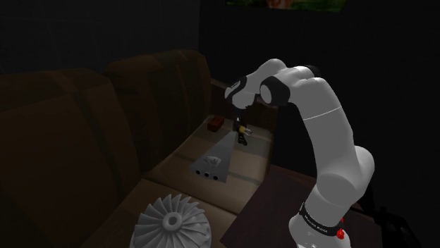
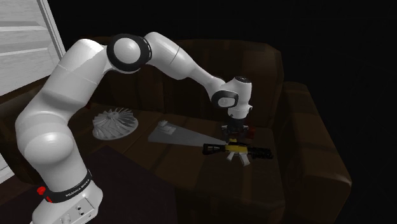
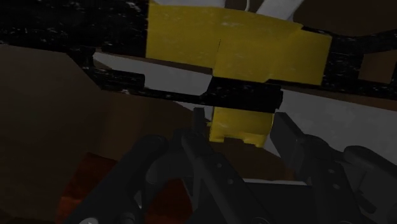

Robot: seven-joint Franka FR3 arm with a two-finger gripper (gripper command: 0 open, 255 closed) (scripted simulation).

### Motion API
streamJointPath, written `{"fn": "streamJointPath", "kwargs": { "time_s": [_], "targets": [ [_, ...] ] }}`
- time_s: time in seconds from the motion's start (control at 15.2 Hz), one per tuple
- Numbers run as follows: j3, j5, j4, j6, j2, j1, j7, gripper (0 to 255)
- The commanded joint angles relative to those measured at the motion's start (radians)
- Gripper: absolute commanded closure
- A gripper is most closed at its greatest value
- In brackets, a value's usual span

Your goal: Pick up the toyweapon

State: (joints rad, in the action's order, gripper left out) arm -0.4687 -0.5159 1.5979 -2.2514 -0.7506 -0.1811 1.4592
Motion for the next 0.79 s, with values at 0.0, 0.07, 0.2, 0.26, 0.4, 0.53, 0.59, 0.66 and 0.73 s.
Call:
{"fn": "streamJointPath", "kwargs": {
  "time_s": [0.0, 0.07, 0.2, 0.26, 0.4, 0.53, 0.59, 0.66, 0.73],
  "targets": [
    [-0.007, 0.009, -0.002, 0.017, 0.016, 0.005, -0.007, 255],
    [-0.011, 0.013, -0.003, 0.025, 0.024, 0.007, -0.010, 255],
    [-0.018, 0.022, -0.003, 0.041, 0.040, 0.011, -0.016, 255],
    [-0.021, 0.026, -0.004, 0.050, 0.048, 0.014, -0.019, 255],
    [-0.028, 0.035, -0.007, 0.066, 0.064, 0.018, -0.025, 255],
    [-0.034, 0.043, -0.010, 0.084, 0.079, 0.021, -0.031, 255],
    [-0.037, 0.048, -0.012, 0.093, 0.086, 0.023, -0.034, 255],
    [-0.038, 0.048, -0.012, 0.094, 0.087, 0.023, -0.035, 255],
    [-0.038, 0.048, -0.012, 0.094, 0.087, 0.023, -0.035, 255]
  ]
}}
